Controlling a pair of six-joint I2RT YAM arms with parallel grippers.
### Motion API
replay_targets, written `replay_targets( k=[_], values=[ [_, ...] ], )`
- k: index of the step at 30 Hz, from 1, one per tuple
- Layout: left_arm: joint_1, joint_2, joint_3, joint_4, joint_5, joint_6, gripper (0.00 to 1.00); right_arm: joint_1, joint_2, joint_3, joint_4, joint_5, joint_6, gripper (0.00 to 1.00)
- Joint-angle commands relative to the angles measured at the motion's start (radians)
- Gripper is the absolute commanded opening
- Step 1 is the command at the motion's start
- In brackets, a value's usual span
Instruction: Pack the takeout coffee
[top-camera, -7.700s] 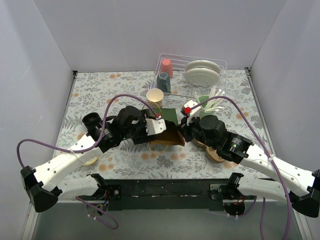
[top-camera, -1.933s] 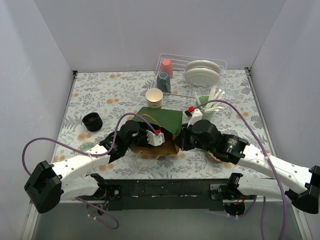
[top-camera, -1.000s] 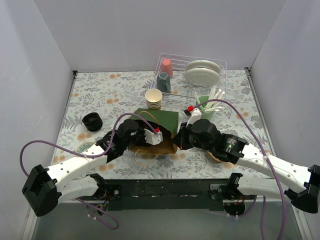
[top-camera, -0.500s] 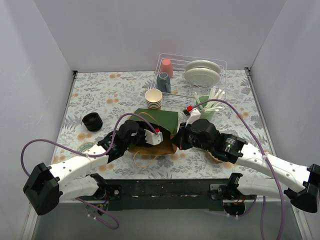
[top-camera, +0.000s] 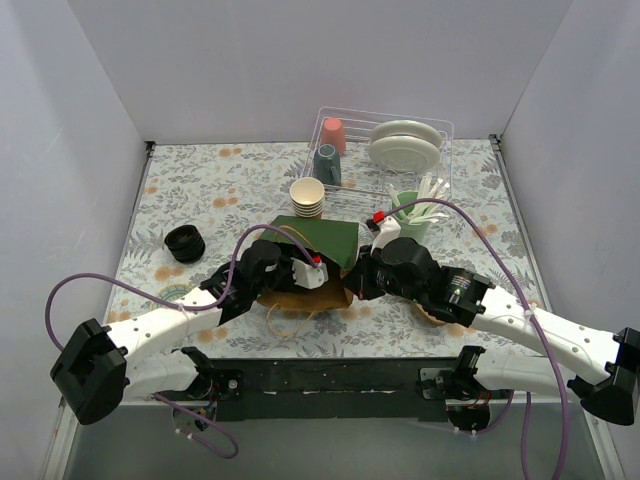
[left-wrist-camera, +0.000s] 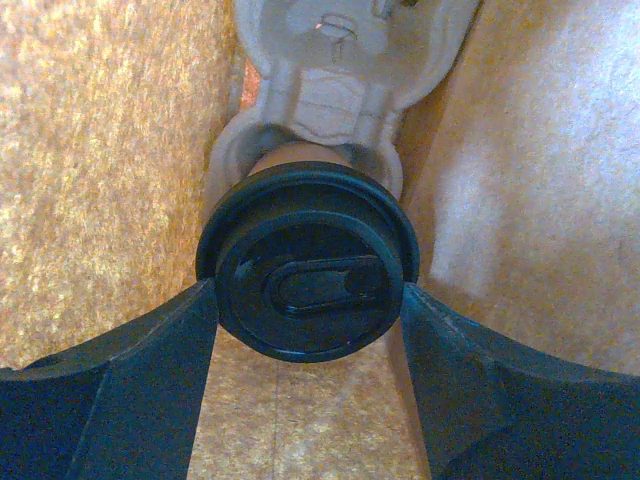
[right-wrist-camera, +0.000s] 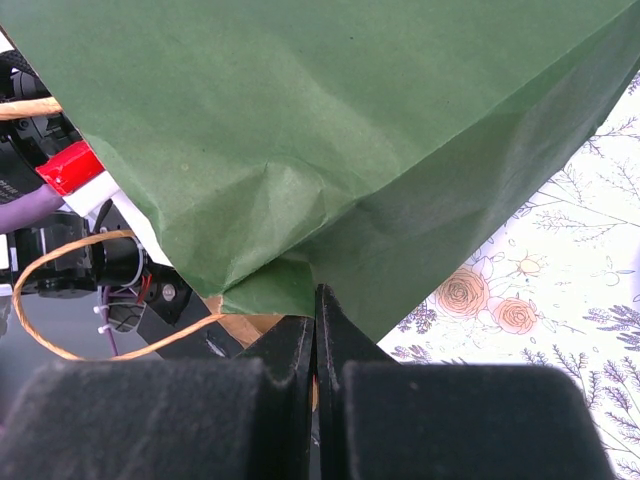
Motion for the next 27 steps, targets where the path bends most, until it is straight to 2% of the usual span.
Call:
replay_targets(
  k=[1, 4, 22, 27],
  values=[
    [0.006, 0.005, -0.012, 0.038, -0.007, 0.006, 0.0, -0.004, -0.01, 0.044, 0.035, -0.002, 0.013, 0.01],
    [0.006, 0.003, -0.014, 0.039, -0.011, 0.006, 0.0, -0.004, -0.011, 0.044, 0.035, -0.002, 0.015, 0.01],
    [0.006, -0.046, 0.009, -0.013, -0.016, 0.008, 0.52, -0.006, -0.005, 0.045, 0.043, 0.001, 0.013, 0.01],
    [0.006, -0.055, 0.021, -0.036, -0.017, 0.005, 0.61, -0.007, 0.0, 0.048, 0.047, 0.001, 0.012, 0.01]
  ],
)
